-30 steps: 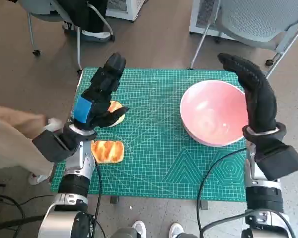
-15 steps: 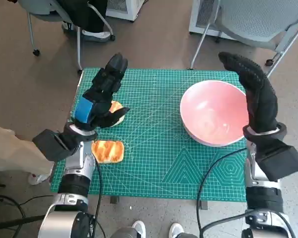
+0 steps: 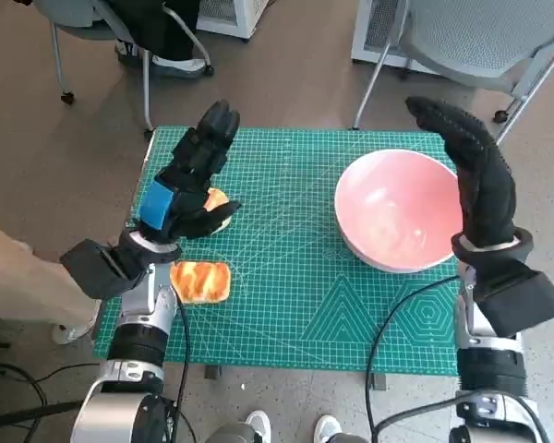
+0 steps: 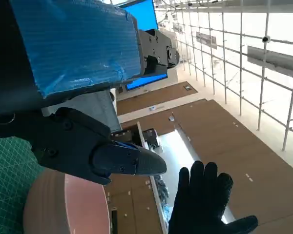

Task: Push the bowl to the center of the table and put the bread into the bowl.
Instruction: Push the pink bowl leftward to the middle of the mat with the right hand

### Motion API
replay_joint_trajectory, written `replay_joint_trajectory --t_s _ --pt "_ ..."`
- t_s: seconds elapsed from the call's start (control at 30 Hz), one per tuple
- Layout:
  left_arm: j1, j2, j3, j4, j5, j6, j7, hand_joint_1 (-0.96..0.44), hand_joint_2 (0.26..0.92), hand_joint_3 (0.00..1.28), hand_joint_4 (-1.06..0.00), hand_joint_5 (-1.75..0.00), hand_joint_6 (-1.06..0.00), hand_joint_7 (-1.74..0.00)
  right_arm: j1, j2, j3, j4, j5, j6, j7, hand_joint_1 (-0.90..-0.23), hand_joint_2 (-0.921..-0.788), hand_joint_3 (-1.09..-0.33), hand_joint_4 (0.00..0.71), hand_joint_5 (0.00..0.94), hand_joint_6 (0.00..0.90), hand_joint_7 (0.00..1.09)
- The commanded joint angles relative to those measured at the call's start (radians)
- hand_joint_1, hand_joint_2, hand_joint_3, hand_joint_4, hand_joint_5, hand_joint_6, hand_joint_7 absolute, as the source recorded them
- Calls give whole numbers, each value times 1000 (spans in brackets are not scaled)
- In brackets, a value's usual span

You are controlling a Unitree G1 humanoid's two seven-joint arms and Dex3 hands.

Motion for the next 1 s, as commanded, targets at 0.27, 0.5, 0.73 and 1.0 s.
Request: replay_joint_trajectory --t_s 0.27,0.5,0.73,1.0 --pt "-3 2 1 -2 -5 4 -6 -609 921 218 0 0 -132 -1 34 -7 -14 11 4 9 0 -739 -921 -794 159 2 -1 437" --pt "1 2 1 -4 -2 -3 -3 -607 921 217 -1 -1 -133 -2 5 -53 -71 121 34 -17 4 -724 -921 -789 153 16 22 395" --pt "1 6 2 0 4 -7 3 -607 921 216 -2 -1 -134 -2 -68 -70 -142 322 71 -32 -19 -739 -921 -788 157 17 36 380" --pt "0 7 4 8 8 -11 6 -611 921 218 0 0 -132 -1 -147 -83 -195 512 98 -21 -19 -742 -921 -801 146 4 51 330"
